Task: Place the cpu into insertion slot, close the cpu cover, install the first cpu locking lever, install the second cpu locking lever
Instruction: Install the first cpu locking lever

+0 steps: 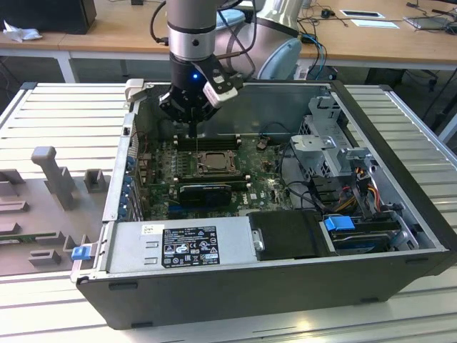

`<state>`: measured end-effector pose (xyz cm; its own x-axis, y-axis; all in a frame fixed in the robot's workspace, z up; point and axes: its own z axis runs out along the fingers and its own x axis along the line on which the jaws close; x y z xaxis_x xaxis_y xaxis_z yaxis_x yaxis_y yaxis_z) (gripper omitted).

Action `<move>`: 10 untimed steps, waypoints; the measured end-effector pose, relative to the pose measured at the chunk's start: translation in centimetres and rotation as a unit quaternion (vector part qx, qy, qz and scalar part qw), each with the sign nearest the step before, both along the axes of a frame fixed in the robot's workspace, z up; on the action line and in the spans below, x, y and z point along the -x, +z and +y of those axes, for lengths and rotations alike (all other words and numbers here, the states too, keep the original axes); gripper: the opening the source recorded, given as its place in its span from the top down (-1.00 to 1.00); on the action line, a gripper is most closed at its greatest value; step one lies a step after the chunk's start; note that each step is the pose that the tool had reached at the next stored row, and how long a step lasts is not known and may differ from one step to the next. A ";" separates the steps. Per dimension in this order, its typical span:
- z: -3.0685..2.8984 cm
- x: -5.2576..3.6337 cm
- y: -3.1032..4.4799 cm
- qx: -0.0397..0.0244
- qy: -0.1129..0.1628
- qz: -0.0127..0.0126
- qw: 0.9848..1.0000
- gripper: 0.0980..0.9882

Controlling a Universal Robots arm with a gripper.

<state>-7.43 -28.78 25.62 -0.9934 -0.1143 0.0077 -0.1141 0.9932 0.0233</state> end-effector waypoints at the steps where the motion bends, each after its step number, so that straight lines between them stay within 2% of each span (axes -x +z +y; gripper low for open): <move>1: 0.00 -0.24 0.00 0.000 0.000 0.000 1.000 0.98; 7: 0.00 -1.89 -0.09 0.000 -0.004 0.000 1.000 0.98; 10: -0.04 -2.04 -0.22 0.000 -0.007 -0.001 1.000 0.98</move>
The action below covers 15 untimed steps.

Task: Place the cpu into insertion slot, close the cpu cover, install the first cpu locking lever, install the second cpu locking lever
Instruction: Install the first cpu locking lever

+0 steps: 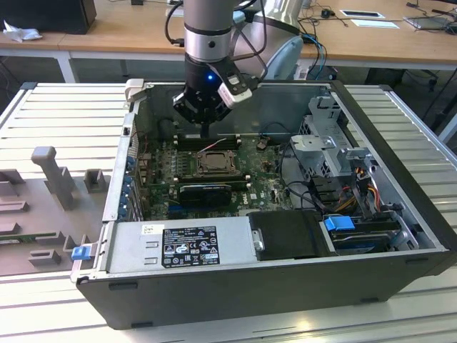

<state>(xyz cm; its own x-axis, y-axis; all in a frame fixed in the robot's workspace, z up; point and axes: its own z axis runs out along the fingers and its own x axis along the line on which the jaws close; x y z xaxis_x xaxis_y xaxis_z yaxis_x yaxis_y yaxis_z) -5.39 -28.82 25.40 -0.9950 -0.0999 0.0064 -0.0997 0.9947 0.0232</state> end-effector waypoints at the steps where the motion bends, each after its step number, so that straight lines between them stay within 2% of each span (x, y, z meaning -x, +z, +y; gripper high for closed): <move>1: -0.03 0.00 -0.02 0.000 0.000 0.000 1.000 0.98; 2: -0.06 -0.03 -0.05 -0.007 -0.003 0.000 1.000 0.98; 3: -0.06 -0.08 -0.06 -0.018 -0.007 -0.001 1.000 0.98; 4: -0.07 -0.13 -0.08 -0.021 -0.009 -0.001 1.000 0.98; 9: 0.05 -1.64 -1.08 -0.022 -0.010 -0.001 1.000 0.98; 11: 0.05 -1.69 -1.53 -0.022 -0.010 -0.001 1.000 0.98; 15: 0.05 -1.69 -1.75 -0.022 -0.010 -0.001 1.000 0.98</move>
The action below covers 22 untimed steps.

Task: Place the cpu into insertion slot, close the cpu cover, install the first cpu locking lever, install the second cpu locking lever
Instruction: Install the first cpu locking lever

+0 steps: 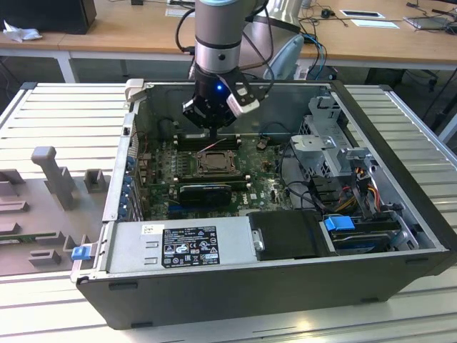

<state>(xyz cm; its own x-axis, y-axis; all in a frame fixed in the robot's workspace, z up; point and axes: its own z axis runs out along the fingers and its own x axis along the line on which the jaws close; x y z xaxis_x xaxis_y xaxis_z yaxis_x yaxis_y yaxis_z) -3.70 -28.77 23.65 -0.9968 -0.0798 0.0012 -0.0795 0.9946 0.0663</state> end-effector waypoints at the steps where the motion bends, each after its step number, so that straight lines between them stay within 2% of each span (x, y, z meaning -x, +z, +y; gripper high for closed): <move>1: 0.00 0.00 -0.03 0.000 0.000 0.000 1.000 0.98; 6: 0.00 0.00 -0.17 0.000 -0.001 0.000 1.000 0.98; 11: 0.00 0.00 -0.66 -0.008 -0.002 0.000 1.000 0.98; 12: 0.00 -0.04 -0.94 -0.008 -0.002 -0.001 1.000 0.98; 15: 0.20 -0.09 -1.09 -0.008 -0.002 -0.001 1.000 0.98; 22: 0.36 -1.39 -1.35 -0.008 -0.005 -0.001 1.000 0.98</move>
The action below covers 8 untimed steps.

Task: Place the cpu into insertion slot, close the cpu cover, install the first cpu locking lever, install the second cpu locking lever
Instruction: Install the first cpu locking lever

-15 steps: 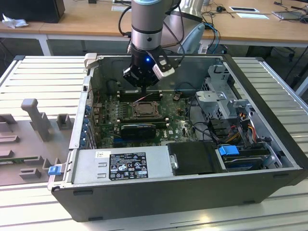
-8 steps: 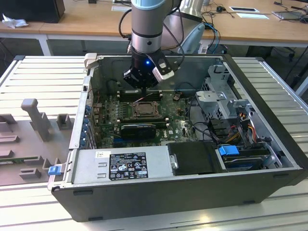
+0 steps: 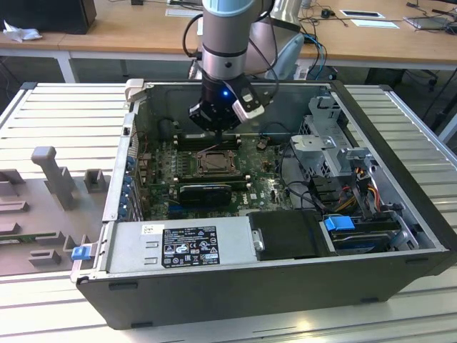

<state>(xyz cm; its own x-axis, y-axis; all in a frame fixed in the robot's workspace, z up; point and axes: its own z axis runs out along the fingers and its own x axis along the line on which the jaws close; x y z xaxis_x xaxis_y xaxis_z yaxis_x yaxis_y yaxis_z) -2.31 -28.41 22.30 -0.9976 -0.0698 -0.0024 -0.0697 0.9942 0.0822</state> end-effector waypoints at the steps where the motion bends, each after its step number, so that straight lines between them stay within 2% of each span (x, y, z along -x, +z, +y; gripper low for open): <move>1: 0.03 -0.04 -0.07 0.000 0.000 0.000 1.000 0.98; 8: 0.14 -0.61 -0.92 0.001 0.000 0.000 1.000 0.98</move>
